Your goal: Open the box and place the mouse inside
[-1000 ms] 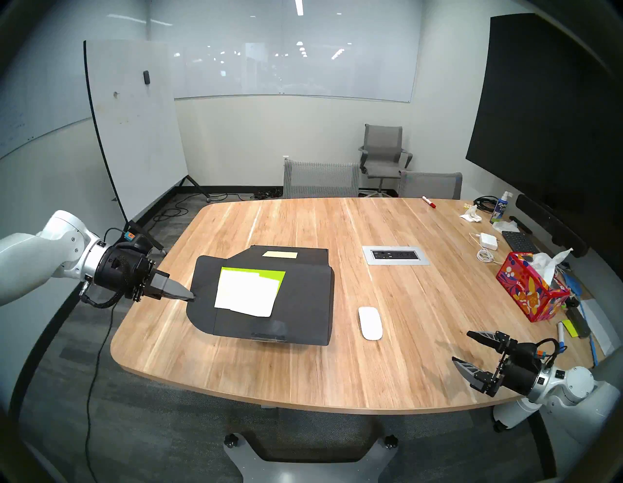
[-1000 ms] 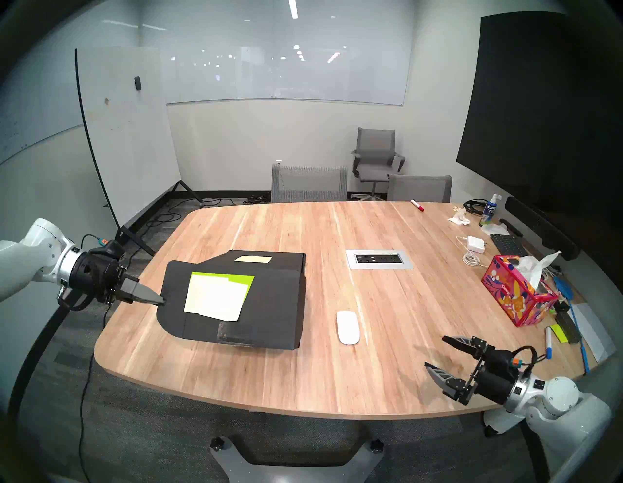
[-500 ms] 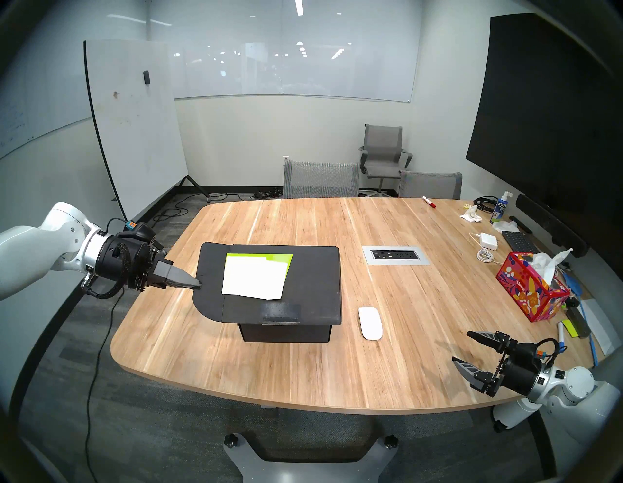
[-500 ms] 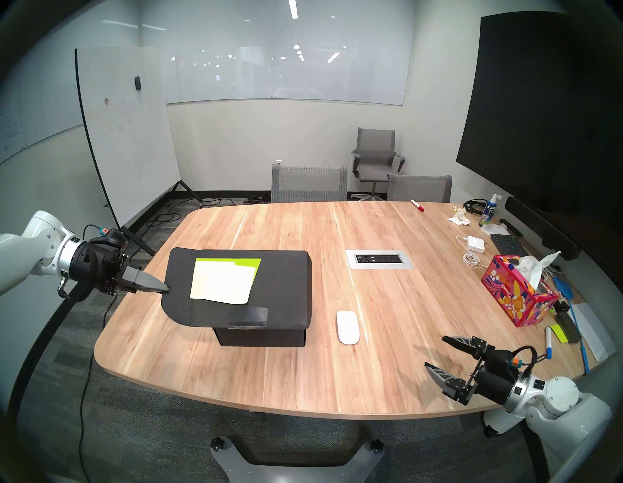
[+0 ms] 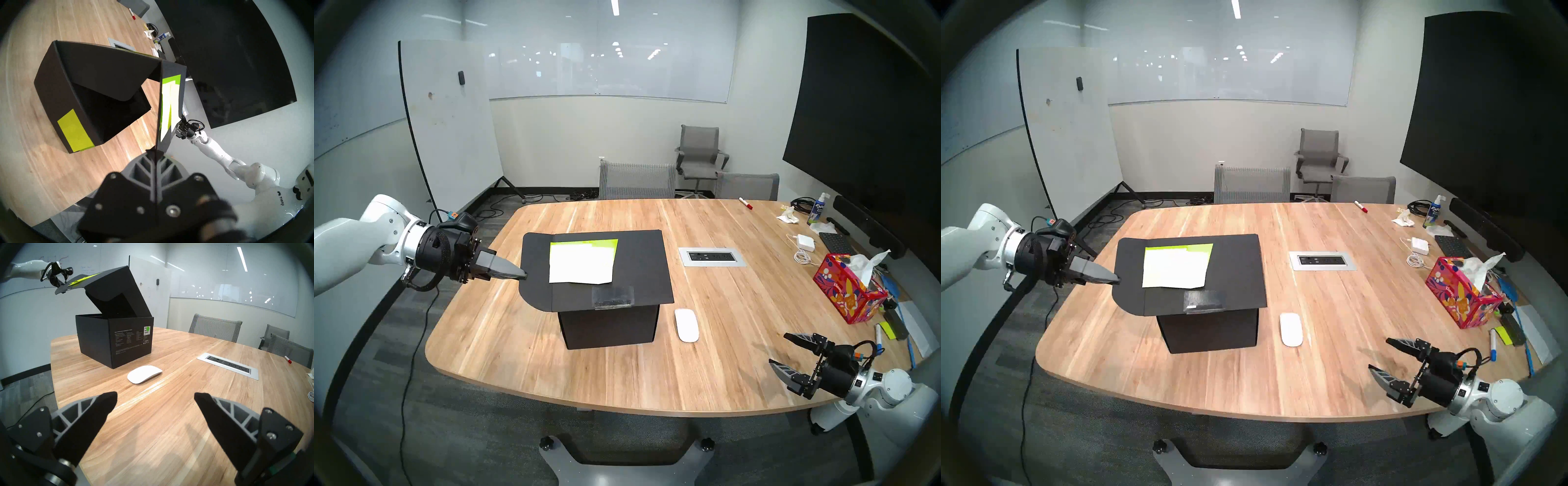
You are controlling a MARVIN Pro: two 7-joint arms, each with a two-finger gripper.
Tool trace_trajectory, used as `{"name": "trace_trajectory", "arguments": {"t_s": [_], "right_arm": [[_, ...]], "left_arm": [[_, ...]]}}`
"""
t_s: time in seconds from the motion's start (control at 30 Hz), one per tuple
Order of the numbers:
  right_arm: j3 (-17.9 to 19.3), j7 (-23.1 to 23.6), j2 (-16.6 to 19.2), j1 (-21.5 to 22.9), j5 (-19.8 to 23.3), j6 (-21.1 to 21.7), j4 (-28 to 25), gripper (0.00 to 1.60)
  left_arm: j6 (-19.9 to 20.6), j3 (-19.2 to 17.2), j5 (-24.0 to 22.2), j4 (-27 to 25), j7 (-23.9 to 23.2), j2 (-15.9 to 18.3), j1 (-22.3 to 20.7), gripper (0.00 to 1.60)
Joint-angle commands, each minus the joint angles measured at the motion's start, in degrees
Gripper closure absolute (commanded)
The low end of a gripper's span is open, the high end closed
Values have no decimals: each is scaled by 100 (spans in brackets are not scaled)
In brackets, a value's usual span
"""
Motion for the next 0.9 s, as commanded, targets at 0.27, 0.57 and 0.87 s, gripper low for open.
{"name": "trace_trajectory", "arguments": {"t_s": [0.27,0.57,0.87], "right_arm": [[21,0,1,6,9,-4,-13,0],[21,0,1,6,9,-4,-13,0],[22,0,1,5,10,-4,-14,0]], "left_arm": [[-7,134,-671,-49,-170,-216,-427,160],[-7,183,-1362,79,394,-649,-567,160],[-7,372,-2196,230,1166,-955,-713,160]]}}
